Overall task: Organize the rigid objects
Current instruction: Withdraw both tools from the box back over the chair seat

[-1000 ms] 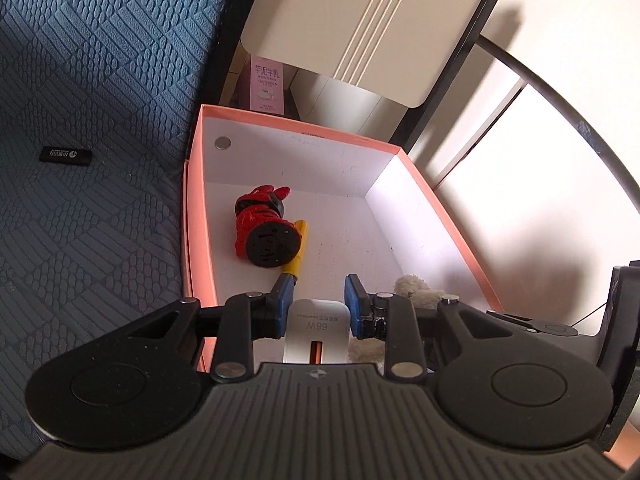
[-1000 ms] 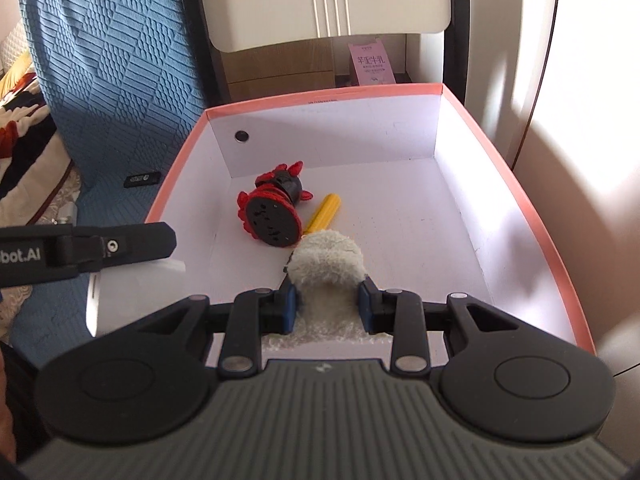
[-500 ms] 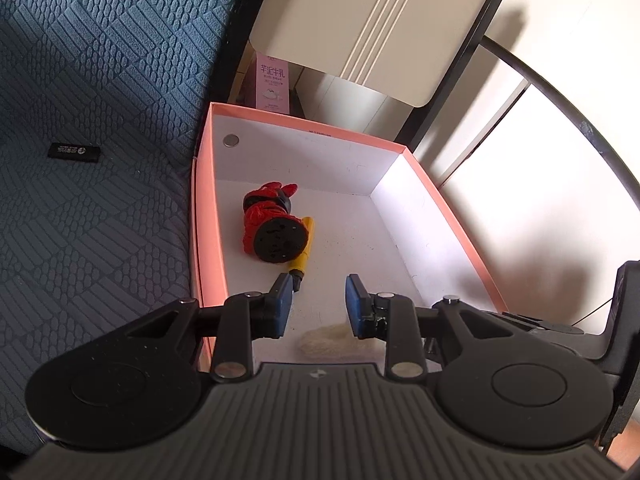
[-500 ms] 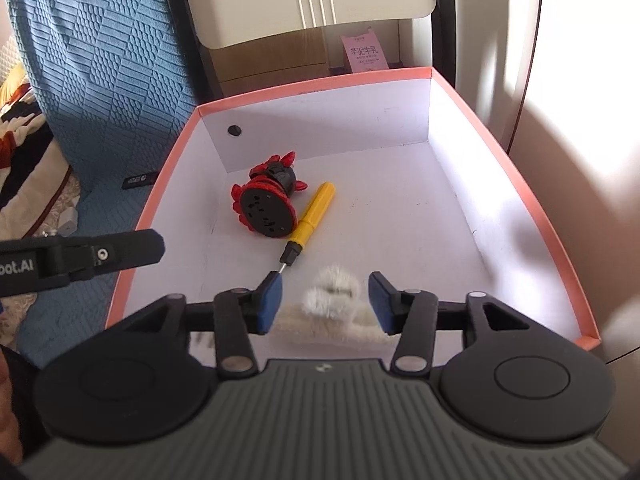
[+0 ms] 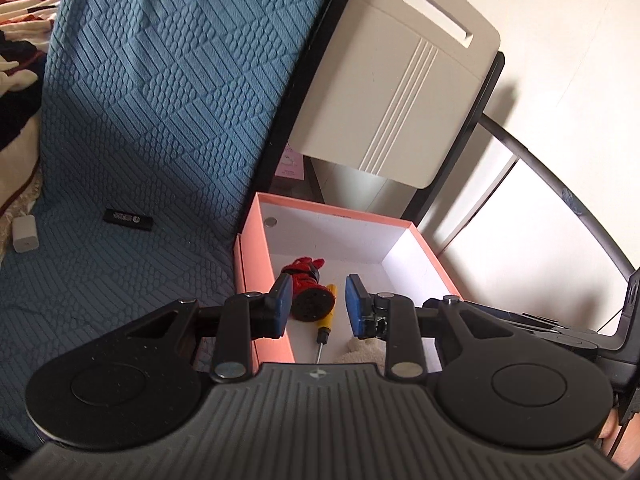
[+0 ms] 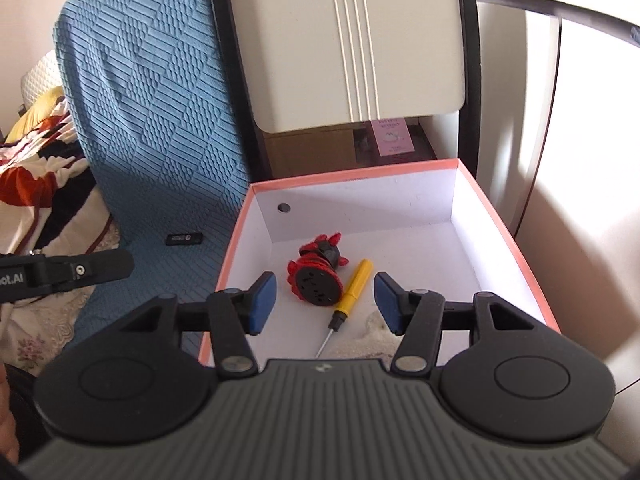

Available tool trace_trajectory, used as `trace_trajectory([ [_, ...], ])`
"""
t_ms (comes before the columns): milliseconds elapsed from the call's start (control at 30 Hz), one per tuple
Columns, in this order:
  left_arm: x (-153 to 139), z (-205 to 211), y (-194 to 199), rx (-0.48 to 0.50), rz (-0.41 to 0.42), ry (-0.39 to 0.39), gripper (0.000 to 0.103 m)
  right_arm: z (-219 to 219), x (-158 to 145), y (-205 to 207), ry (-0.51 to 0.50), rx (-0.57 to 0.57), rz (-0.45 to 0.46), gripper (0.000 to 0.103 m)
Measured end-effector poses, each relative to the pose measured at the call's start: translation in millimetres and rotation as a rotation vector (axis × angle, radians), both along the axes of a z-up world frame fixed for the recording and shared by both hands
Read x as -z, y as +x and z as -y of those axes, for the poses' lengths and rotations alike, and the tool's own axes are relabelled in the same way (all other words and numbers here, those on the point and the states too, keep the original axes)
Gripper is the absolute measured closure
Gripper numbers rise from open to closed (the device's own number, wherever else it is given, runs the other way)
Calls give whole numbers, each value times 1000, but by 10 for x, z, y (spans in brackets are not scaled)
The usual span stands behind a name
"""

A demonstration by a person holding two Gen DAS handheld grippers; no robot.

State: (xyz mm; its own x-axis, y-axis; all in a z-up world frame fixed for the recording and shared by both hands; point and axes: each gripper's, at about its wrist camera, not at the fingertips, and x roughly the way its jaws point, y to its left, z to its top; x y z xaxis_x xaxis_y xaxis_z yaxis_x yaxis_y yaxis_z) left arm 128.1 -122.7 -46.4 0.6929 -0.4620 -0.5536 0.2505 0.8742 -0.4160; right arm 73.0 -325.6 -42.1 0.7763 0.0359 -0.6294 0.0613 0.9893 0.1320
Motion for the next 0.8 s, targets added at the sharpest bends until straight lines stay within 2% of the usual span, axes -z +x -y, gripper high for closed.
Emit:
trace_trajectory([
  [200, -254, -332, -151, -53, 66, 8, 69, -325, -236, -41, -17, -66, 67, 46],
  [367, -352, -605, -236, -94, 94, 5, 69, -609, -328, -37, -36, -128, 95, 46],
  [800, -174, -1146, -320, -158, 89, 23, 69, -1246, -149, 26, -48, -227, 65, 46],
])
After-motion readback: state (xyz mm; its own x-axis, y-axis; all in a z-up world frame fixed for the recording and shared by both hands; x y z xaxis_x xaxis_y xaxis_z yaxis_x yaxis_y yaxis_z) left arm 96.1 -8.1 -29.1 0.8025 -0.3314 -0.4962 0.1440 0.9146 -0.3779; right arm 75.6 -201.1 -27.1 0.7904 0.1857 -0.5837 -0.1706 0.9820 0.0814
